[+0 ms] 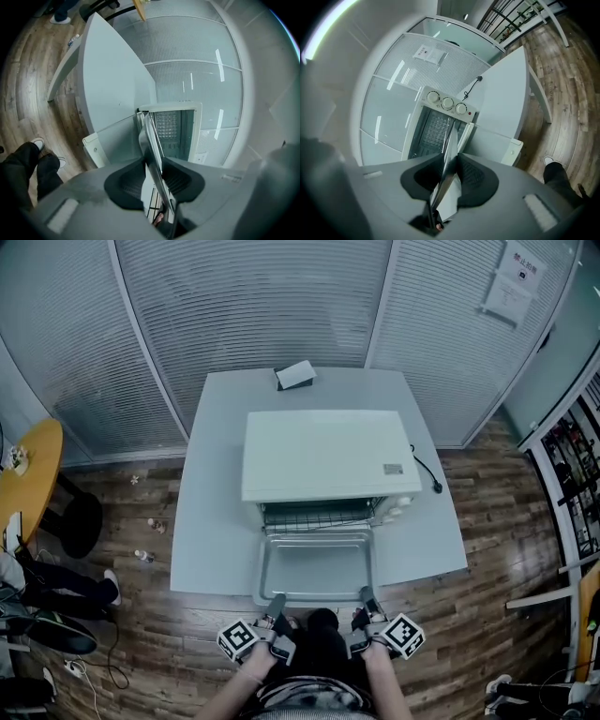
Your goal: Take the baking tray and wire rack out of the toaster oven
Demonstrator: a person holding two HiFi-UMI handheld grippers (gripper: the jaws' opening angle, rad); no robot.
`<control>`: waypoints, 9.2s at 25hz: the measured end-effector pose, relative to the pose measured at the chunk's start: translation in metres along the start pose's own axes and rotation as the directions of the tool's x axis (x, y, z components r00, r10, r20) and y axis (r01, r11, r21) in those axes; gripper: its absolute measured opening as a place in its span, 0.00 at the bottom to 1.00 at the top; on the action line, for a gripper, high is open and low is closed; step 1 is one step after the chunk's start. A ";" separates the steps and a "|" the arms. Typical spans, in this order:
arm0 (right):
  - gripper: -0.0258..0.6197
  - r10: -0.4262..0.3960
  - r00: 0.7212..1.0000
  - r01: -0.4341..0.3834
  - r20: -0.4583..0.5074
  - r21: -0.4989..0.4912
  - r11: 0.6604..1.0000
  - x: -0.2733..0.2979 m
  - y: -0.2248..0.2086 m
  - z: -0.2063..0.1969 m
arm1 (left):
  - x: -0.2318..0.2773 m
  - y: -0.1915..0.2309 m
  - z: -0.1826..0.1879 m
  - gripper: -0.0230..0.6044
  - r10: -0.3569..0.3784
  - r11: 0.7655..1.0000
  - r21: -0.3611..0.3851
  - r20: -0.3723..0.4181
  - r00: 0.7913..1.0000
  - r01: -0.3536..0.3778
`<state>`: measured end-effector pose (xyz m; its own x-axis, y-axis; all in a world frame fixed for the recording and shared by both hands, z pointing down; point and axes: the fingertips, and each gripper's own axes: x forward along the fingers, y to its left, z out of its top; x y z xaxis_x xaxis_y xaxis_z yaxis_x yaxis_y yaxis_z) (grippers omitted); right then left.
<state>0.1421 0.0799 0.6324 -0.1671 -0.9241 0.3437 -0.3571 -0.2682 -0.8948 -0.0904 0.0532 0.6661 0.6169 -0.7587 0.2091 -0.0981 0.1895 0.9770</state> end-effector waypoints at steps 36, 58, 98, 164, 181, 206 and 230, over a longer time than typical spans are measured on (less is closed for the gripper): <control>0.18 0.351 0.935 -0.355 -0.052 -0.159 0.921 -0.017 0.136 -0.010 | -0.062 -0.154 0.035 0.23 -0.251 0.872 0.427 -0.028 0.968 0.239; 0.19 0.320 0.945 -0.327 -0.072 -0.135 0.935 0.074 0.165 0.086 | 0.056 -0.204 0.059 0.24 -0.199 0.873 0.446 -0.045 0.979 0.198; 0.59 0.180 0.980 -0.128 -0.081 -0.955 0.269 0.093 0.204 0.096 | 0.080 -0.228 0.095 0.54 0.006 -0.086 0.985 0.153 0.988 -0.152; 0.35 -0.004 0.917 -0.136 -0.399 -0.320 0.938 0.207 0.047 0.021 | 0.167 -0.019 0.087 0.47 0.083 0.964 0.252 0.018 0.996 -0.085; 0.08 0.030 0.932 -0.116 -0.362 -0.218 0.969 0.211 0.047 0.022 | 0.170 -0.015 0.090 0.09 -0.006 0.993 0.114 0.039 0.999 0.002; 0.07 0.066 0.957 -0.131 -0.281 -0.218 0.967 0.107 0.051 -0.005 | 0.085 -0.028 0.034 0.08 -0.081 0.985 0.145 -0.072 0.994 0.091; 0.07 0.271 0.941 -0.313 -0.205 -0.213 0.926 0.009 0.098 -0.034 | -0.003 -0.078 0.000 0.11 -0.227 0.865 0.395 -0.242 0.943 0.310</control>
<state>0.0741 0.0548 0.5574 -0.4420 -0.8861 0.1396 -0.4740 0.0986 -0.8750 -0.0844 0.0411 0.5896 0.7933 -0.6078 -0.0352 -0.2023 -0.3178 0.9263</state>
